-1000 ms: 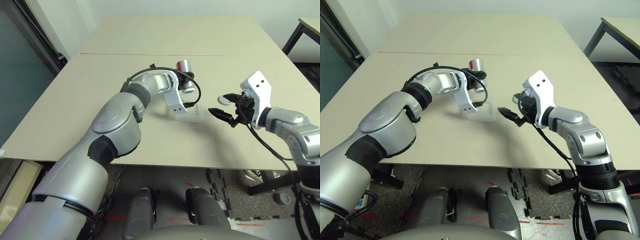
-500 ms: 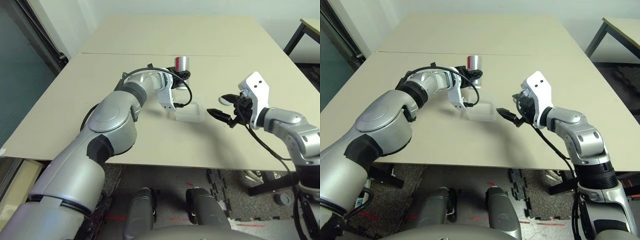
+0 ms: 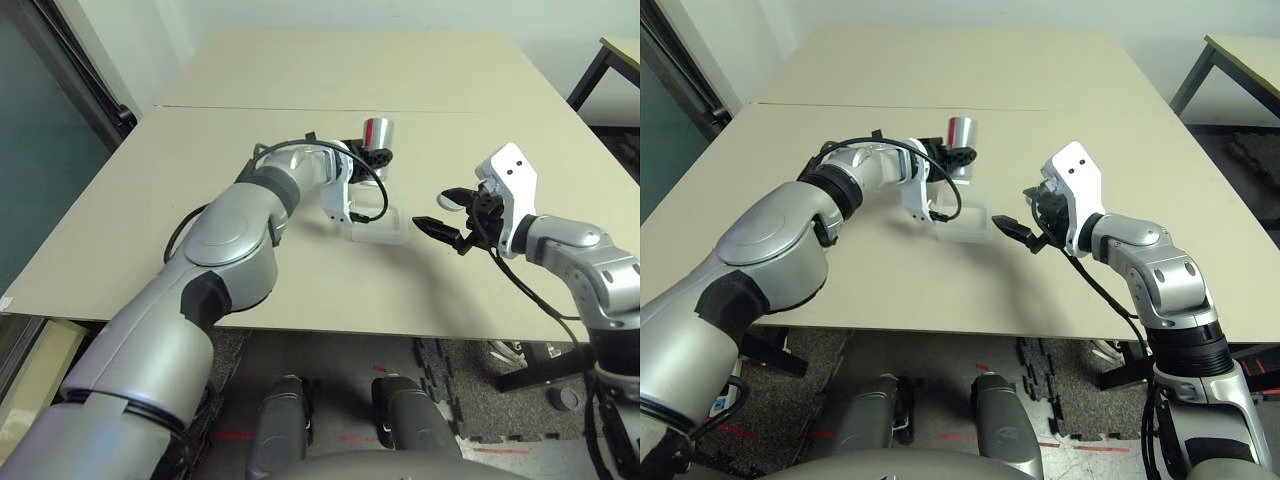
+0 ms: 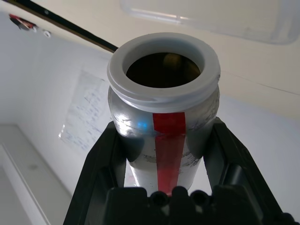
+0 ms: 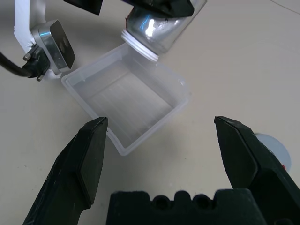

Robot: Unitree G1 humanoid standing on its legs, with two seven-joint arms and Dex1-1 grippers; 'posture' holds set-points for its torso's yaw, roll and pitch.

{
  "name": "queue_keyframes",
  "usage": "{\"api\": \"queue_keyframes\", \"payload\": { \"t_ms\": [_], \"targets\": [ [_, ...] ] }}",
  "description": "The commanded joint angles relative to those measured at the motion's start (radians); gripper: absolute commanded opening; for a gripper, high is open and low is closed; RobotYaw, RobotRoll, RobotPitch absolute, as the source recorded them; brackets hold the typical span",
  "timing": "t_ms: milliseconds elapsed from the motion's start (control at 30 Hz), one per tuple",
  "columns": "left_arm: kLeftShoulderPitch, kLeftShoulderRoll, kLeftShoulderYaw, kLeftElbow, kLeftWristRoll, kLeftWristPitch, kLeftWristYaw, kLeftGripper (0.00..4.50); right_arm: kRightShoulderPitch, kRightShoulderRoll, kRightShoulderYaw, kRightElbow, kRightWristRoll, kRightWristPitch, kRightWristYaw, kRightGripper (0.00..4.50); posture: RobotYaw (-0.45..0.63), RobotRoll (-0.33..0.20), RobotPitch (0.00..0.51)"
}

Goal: Pour the medicine from the bottle into the box.

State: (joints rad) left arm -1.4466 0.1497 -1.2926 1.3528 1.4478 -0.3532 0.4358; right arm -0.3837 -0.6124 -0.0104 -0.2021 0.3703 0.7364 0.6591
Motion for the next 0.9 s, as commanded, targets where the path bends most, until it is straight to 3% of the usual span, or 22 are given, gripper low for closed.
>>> {"api": "queue_keyframes", "payload": {
  "t_ms": [33, 167, 300, 500, 600, 667, 800, 900],
  "targets": [
    [0.001, -0.004, -0.021, 0.0, 0.018, 0.01, 0.026, 2.48, -0.002, 0.001, 0.003, 0.004, -0.003, 0.011, -0.004, 4.5, -0.16, 0.0, 0.064],
    [0.005, -0.004, -0.016, 0.002, 0.008, 0.004, 0.035, 2.48, -0.007, 0.005, 0.005, 0.008, -0.004, 0.011, -0.007, 4.5, -0.16, 0.0, 0.063],
    [-0.005, 0.003, 0.065, 0.005, -0.077, -0.043, 0.008, 2.48, -0.007, 0.007, 0.003, 0.006, -0.003, 0.014, -0.009, 4.5, -0.16, 0.0, 0.065],
    [0.015, 0.028, 0.48, 0.02, -0.498, -0.152, -0.315, 2.48, -0.002, 0.0, -0.003, 0.005, -0.003, 0.015, -0.007, 4.5, -0.15, 0.0, 0.063],
    [0.04, 0.025, 0.764, 0.008, -0.79, -0.092, -0.586, 2.48, -0.003, 0.003, -0.004, -0.001, 0.003, 0.021, -0.007, 4.5, -0.15, 0.0, 0.063],
    [0.066, 0.026, 0.945, 0.003, -0.967, 0.025, -0.698, 2.48, -0.004, 0.0, -0.002, -0.001, 0.007, 0.014, 0.006, 4.5, -0.15, 0.0, 0.063],
    [0.11, 0.045, 1.219, -0.008, -1.216, 0.218, -0.746, 2.48, -0.002, -0.015, 0.004, 0.014, -0.003, -0.012, 0.033, 4.5, -0.13, 0.0, 0.065],
    [0.144, 0.065, 1.395, -0.012, -1.363, 0.327, -0.693, 2.48, -0.007, -0.032, 0.006, 0.039, -0.012, -0.032, 0.057, 4.5, -0.11, 0.0, 0.065]
  ]
}}
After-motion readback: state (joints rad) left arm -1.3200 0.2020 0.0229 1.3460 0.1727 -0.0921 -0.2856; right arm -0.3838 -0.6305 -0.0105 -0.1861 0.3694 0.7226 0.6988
